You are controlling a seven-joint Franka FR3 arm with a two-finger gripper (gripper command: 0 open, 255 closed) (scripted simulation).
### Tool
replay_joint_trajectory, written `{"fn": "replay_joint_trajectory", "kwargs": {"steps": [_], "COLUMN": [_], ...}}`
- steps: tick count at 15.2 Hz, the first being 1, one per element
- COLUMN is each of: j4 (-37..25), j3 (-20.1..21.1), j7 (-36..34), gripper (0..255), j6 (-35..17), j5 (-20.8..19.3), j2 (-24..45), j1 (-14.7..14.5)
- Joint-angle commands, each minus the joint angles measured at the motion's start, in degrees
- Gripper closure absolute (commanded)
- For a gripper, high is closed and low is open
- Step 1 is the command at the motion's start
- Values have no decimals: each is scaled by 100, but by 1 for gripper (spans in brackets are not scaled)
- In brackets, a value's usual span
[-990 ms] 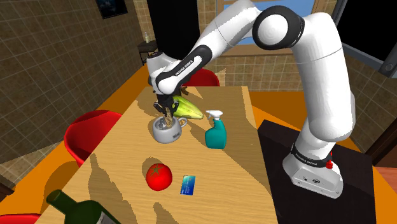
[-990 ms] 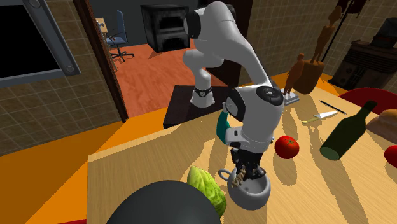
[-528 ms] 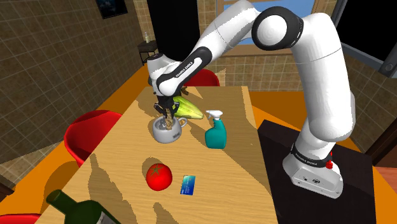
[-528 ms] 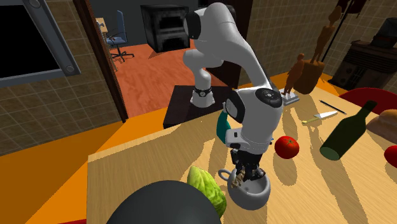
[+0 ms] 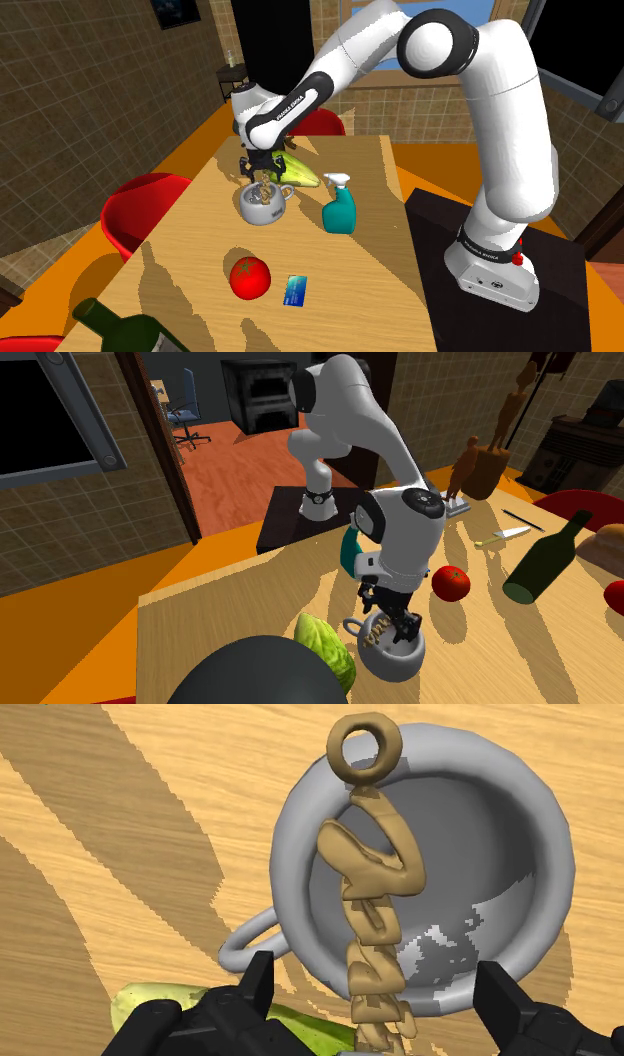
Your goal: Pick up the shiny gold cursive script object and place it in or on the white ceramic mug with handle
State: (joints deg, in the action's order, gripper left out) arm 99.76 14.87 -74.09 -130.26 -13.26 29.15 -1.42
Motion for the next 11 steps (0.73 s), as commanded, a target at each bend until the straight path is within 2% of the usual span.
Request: {"fn": "replay_joint_trajectory", "kwargs": {"steps": [1,3,11], "j4": [-59,-134,-134], "j3": [42,84,84], "j7": [45,90,90], "gripper": [0,0,0], "j6": [227,483,483], "j5": [68,140,140], "j2": [-175,-363,-363], "j1": [20,39,38]}}
